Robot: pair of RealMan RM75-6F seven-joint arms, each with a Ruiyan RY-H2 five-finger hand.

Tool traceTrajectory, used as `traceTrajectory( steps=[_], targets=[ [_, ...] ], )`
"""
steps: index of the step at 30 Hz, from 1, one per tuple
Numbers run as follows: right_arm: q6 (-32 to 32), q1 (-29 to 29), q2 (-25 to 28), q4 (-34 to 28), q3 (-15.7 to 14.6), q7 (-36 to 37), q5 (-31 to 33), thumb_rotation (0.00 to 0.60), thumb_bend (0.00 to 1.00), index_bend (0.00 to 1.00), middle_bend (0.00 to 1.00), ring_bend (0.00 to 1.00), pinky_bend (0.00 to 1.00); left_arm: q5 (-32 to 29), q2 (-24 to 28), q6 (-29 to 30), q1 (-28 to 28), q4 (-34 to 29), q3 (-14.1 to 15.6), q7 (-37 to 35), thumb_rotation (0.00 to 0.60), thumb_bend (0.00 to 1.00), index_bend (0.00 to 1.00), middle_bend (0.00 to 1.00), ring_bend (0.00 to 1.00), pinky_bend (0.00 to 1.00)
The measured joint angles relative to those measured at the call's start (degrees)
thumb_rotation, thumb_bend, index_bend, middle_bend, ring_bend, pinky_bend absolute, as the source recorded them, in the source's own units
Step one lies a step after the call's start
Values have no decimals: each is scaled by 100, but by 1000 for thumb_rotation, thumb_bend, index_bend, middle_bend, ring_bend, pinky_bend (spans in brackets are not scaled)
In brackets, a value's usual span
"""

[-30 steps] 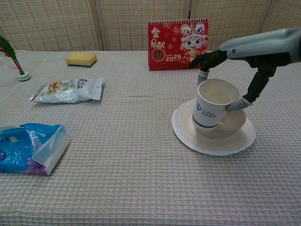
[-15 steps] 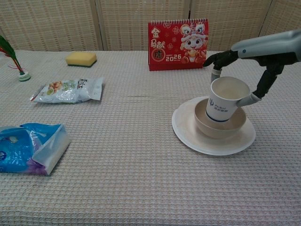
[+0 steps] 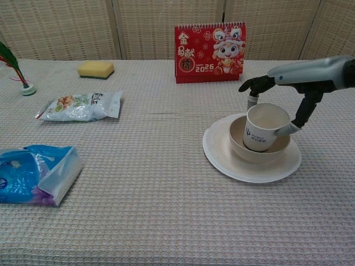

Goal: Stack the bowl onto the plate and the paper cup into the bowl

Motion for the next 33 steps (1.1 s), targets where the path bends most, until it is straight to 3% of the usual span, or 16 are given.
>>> traceTrajectory(
  steps=[12,24,33],
  targets=[
    [-217,97,-138,275,-5,96,48,600,259,416,0,0,0,-67,2,-26,-18,11,-24,-15,600,276,0,69,8,285],
    [-591,259,89,62,-56,49,411,600,150,231,0,0,0,-58,13,84,20,3,-37,-28,600,276,0,69,8,285],
    [-428,174,560,-338,27,204,439,600,103,117,0,0,0,-16,11,111,27,8,-24,-21,600,276,0,69,8,285]
  ],
)
